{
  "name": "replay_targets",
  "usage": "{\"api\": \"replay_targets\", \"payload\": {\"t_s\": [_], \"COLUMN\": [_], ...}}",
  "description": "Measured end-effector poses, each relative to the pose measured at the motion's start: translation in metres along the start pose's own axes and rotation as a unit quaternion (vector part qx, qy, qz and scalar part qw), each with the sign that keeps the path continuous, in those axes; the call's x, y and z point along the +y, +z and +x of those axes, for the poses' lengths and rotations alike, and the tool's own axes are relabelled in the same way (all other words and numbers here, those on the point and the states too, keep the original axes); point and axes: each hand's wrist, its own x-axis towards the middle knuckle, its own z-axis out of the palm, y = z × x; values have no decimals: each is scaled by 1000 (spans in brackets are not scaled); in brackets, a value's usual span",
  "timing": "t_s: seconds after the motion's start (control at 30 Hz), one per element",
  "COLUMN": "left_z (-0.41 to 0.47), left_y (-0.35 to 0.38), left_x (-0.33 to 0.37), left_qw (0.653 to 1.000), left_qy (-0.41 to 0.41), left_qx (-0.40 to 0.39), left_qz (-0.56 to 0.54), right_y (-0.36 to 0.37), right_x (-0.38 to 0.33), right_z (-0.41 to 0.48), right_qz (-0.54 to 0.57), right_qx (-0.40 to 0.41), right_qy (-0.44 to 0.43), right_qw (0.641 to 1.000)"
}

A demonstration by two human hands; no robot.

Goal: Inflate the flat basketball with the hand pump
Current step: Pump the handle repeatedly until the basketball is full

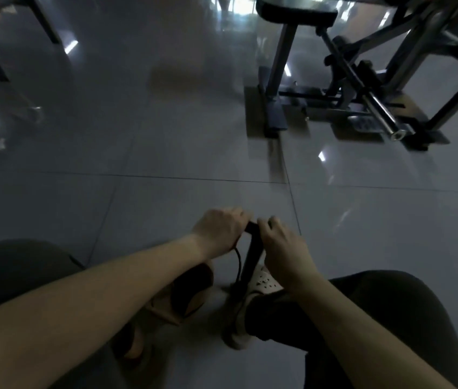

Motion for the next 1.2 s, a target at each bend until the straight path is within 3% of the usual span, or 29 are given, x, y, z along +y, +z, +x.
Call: {"api": "replay_targets", "payload": {"t_s": [0.1,0.17,0.3,0.5,0.73,0.9,1.0,1.13,1.2], "left_z": [1,-6,-33,-38,-33,-28,-26,-11,-10], "left_y": [-22,-21,22,74,100,82,59,-2,-25], "left_x": [-11,-6,22,36,41,33,26,14,7], "left_qw": [994,990,993,998,995,995,998,995,991], "left_qy": [3,12,1,-39,-49,-38,-15,-23,-25], "left_qx": [104,128,104,48,-75,-89,-54,97,135], "left_qz": [46,66,56,34,33,17,8,5,12], "right_y": [-19,-11,36,75,94,74,47,-6,-19], "right_x": [1,-7,-22,-17,-11,-12,-14,-5,-8], "right_z": [3,2,-12,-7,0,3,-3,5,12], "right_qz": [-53,-78,-94,-94,-75,-68,-58,-70,-65], "right_qx": [137,160,102,-48,-126,-145,-106,63,135], "right_qy": [5,16,33,58,74,41,35,24,20], "right_qw": [989,984,990,993,986,986,992,995,989]}}
